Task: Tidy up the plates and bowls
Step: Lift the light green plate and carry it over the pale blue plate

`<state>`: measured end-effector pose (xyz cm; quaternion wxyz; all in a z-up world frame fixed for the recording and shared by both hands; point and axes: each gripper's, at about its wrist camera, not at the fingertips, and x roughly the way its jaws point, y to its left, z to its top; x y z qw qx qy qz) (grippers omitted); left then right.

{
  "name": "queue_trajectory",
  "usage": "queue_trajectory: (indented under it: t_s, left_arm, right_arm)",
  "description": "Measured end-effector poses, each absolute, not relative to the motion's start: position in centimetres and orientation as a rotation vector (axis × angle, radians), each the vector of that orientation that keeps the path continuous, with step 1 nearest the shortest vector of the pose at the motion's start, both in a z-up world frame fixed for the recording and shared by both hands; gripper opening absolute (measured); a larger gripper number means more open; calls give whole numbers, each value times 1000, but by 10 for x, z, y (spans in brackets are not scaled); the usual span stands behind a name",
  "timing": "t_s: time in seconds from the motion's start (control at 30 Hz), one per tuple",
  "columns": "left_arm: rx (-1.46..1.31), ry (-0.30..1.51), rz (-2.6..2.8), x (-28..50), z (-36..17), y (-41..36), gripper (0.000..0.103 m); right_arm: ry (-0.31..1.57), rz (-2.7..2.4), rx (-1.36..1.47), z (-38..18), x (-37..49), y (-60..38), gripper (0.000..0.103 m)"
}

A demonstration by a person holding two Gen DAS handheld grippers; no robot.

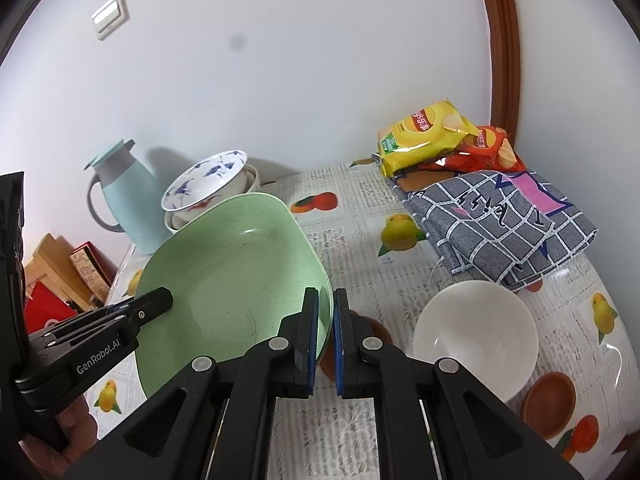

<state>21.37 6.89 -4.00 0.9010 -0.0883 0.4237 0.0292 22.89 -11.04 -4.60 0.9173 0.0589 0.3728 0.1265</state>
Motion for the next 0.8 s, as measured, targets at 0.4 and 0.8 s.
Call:
queue_trajectory:
  t_s: [0.4, 0.8]
  left_arm:
    - [-200, 847, 70, 176, -28, 83, 10]
    - [-230, 839, 87, 156, -28, 106, 10]
  right_arm:
    - [738, 282, 115, -32, 193, -99, 7]
    - [744, 313, 109, -31, 177, -79, 7]
